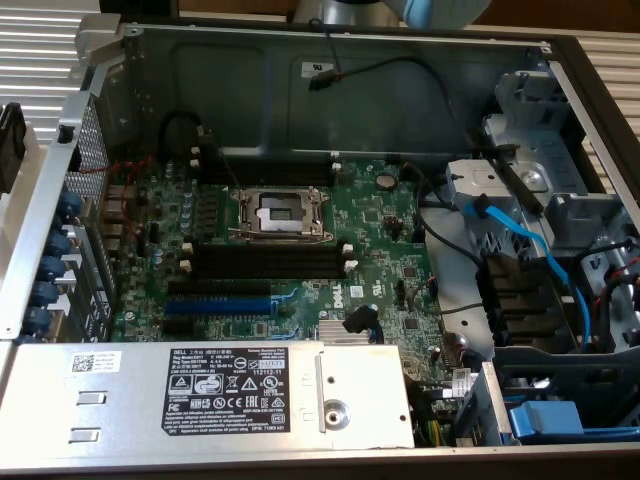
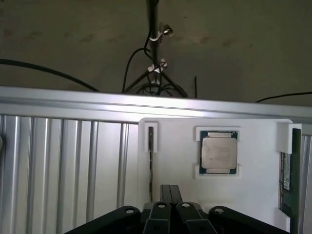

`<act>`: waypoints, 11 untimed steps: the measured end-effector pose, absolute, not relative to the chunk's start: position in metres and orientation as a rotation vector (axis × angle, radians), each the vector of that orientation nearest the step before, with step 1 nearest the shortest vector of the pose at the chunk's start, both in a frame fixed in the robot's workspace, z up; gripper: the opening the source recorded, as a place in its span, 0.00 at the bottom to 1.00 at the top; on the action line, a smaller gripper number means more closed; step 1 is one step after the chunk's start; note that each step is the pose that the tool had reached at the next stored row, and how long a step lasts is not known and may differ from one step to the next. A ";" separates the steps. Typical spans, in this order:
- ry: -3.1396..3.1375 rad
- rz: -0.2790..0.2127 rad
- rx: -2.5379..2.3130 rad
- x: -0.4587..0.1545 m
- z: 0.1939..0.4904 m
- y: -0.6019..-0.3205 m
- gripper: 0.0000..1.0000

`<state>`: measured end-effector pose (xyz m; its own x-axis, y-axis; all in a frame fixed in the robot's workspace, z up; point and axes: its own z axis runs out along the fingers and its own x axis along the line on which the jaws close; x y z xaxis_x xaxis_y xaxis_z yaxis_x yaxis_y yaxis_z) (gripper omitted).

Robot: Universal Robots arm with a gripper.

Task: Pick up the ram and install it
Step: 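Pick up the ram and move it above insertion slot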

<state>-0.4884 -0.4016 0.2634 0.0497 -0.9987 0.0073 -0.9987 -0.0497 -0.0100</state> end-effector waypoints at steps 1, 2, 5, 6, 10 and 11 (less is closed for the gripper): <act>2.164 -0.020 -2.274 -0.488 0.262 -0.402 0.10; 2.163 -0.020 -2.274 -0.488 0.260 -0.403 0.10; 2.163 -0.020 -2.274 -0.486 0.254 -0.407 0.10; 2.163 -0.020 -2.274 -0.485 0.253 -0.408 0.10; 2.161 -0.020 -2.276 -0.481 0.245 -0.410 0.10; 2.161 -0.020 -2.276 -0.480 0.243 -0.410 0.10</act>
<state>-0.4805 -0.4098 0.2433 0.0518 -0.9986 0.0073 -0.9986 -0.0519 -0.0109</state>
